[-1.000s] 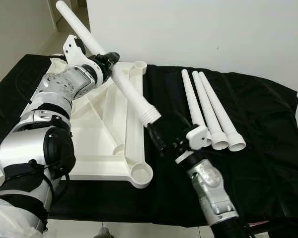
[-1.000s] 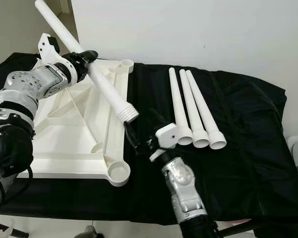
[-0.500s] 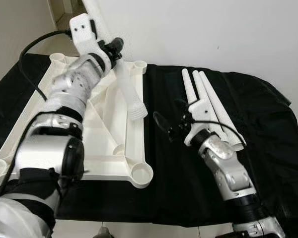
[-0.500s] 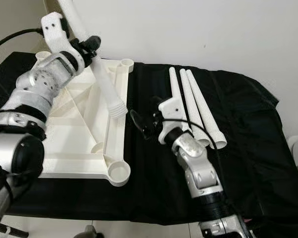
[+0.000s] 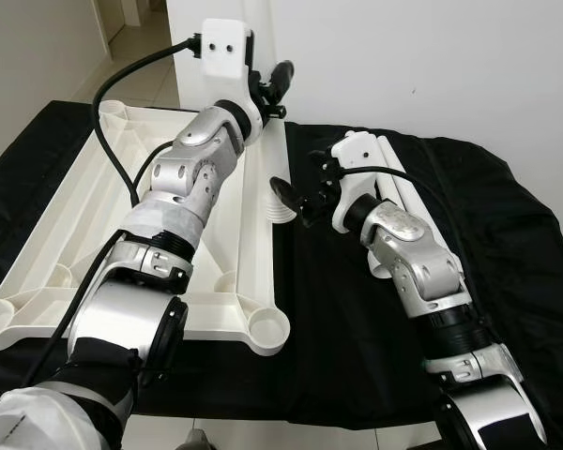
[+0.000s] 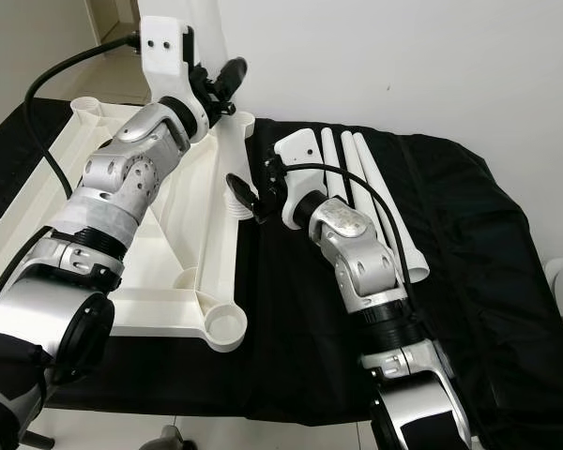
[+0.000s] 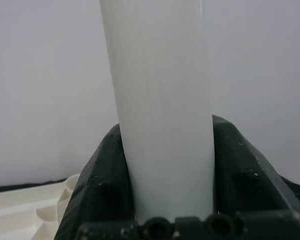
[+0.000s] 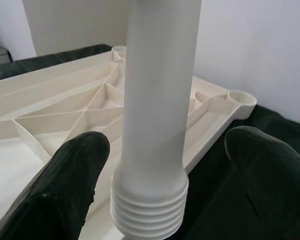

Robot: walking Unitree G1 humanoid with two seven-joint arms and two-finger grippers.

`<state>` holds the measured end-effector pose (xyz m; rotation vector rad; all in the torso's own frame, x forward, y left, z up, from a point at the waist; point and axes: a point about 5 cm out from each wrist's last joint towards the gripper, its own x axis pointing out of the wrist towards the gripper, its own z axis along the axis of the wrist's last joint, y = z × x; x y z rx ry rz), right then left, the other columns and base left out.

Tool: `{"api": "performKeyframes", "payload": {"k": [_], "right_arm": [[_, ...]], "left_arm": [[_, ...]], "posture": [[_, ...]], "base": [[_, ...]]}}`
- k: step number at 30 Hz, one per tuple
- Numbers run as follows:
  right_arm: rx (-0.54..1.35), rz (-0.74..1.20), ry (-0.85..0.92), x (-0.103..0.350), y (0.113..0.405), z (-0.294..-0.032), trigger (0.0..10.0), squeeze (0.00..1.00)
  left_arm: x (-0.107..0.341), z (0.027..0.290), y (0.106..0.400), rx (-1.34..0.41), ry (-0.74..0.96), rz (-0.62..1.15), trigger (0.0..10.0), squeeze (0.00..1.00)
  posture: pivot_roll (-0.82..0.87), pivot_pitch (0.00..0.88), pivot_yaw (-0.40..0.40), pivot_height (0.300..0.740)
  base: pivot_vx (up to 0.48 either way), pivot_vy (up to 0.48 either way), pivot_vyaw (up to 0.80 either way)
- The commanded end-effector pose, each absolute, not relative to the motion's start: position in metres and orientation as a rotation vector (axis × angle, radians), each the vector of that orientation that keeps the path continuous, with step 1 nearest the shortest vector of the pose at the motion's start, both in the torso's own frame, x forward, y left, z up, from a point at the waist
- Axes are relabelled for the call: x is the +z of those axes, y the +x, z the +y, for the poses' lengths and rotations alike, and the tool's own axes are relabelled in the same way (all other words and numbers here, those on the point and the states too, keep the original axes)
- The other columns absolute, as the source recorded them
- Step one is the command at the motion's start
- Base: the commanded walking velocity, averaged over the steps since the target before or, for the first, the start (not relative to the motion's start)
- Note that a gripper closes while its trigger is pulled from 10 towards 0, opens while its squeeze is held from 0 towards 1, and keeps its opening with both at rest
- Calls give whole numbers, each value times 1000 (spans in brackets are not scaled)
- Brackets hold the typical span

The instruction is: Building children table

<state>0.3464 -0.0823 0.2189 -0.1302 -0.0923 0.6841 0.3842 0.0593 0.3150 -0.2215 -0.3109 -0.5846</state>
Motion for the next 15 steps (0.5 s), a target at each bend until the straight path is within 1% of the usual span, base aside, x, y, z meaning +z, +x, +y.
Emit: {"api": "performKeyframes", "payload": {"k": [1, 4, 5, 7, 8, 15], "right_arm": [[689, -82, -142, 220, 349, -78, 10000, 1000], [660, -55, -123, 217, 357, -72, 10000, 1000], [653, -56, -118, 216, 358, -71, 10000, 506], [648, -56, -117, 216, 359, -70, 10000, 506], [637, -59, -116, 215, 361, -67, 10000, 0], [606, -71, -114, 217, 365, -65, 10000, 0]], "left_arm": [[320, 43, 372, -830, -159, -353, 10000, 0], [321, 33, 362, -851, -147, -381, 10000, 0], [321, 30, 359, -857, -147, -386, 10000, 0], [322, 29, 357, -864, -149, -389, 10000, 0], [322, 25, 353, -878, -147, -397, 10000, 0], [322, 19, 347, -898, -158, -401, 10000, 0]], "posture": [[20, 0, -62, 740], [27, 0, -65, 740], [28, 0, -64, 740], [29, 0, -65, 740], [30, 0, -64, 740], [29, 0, -62, 740]], "base": [[0, 0, 0], [0, 0, 0], [0, 0, 0], [0, 0, 0], [0, 0, 0], [0, 0, 0]]}}
